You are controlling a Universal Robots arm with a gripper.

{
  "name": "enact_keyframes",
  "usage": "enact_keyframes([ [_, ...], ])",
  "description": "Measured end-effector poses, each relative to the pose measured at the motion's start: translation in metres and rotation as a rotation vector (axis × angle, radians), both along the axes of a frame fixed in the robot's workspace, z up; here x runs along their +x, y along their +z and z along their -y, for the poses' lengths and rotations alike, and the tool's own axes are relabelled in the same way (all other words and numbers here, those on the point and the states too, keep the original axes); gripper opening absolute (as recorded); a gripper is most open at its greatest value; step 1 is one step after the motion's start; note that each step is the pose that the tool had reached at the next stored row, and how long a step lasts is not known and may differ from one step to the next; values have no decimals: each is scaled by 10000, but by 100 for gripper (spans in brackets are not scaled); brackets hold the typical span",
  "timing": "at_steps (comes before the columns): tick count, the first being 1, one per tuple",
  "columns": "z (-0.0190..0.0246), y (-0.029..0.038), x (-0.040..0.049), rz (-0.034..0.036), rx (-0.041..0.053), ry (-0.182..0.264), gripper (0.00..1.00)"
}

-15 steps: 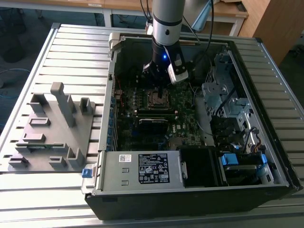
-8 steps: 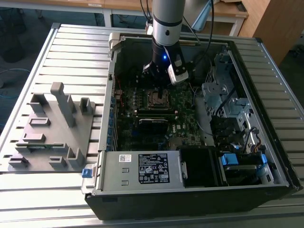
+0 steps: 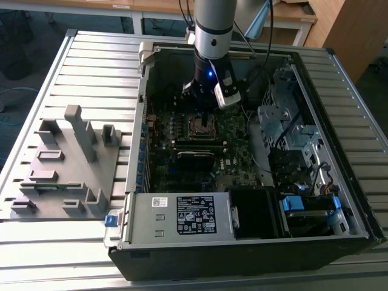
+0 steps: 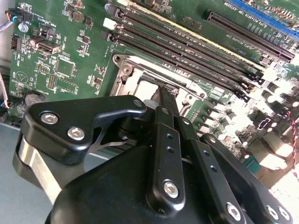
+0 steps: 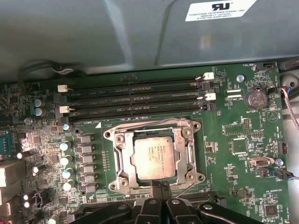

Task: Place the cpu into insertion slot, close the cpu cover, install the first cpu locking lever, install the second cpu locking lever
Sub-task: 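Install the second cpu locking lever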

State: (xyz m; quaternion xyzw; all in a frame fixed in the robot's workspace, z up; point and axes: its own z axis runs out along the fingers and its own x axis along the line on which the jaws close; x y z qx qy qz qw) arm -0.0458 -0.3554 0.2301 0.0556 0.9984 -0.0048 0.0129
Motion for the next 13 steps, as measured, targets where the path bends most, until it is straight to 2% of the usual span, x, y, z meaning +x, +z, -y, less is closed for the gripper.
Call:
enact_keyframes([
  [13, 38, 0, 0, 0, 0, 0, 10],
])
